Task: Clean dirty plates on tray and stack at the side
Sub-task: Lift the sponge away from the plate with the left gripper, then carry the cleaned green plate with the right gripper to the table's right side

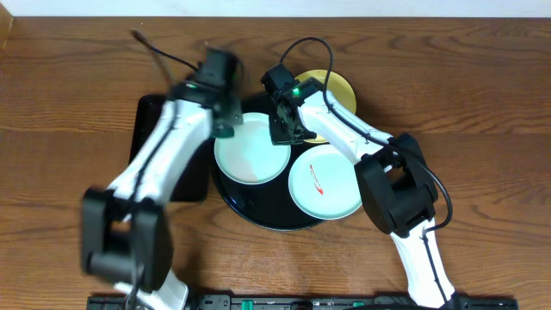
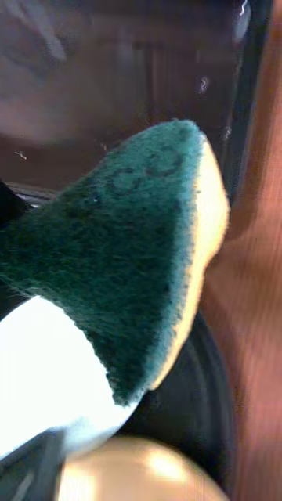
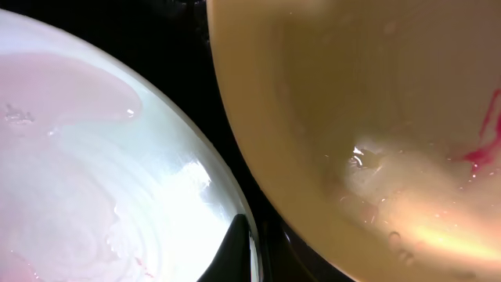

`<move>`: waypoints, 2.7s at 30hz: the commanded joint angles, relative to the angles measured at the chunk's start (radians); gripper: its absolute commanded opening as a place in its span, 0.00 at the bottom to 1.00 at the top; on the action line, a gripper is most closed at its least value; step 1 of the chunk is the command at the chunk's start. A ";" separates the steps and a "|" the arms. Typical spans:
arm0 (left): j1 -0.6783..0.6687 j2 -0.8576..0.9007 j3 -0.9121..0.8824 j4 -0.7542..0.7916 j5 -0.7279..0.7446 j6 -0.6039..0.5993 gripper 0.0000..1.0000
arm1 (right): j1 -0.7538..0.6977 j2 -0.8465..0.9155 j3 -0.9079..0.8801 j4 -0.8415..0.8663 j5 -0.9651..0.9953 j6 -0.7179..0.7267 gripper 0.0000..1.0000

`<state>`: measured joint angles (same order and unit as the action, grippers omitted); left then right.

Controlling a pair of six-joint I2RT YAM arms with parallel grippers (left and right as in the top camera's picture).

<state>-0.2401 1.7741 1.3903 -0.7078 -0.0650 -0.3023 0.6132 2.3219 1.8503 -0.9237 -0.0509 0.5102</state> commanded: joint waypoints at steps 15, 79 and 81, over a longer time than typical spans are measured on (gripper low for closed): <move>0.286 -0.160 0.029 -0.200 0.099 0.069 0.08 | 0.054 -0.114 0.040 -0.041 0.110 -0.182 0.01; 0.290 -0.160 0.029 -0.181 0.099 0.069 0.08 | -0.608 -0.457 0.045 -0.173 0.121 -0.061 0.01; 0.290 -0.160 0.029 -0.179 0.099 0.069 0.08 | -0.672 -0.453 0.027 -0.194 0.121 -0.061 0.01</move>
<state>0.0452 1.6146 1.4261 -0.8898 0.0280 -0.2497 0.0185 1.8591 1.8931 -1.1011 0.1116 0.4179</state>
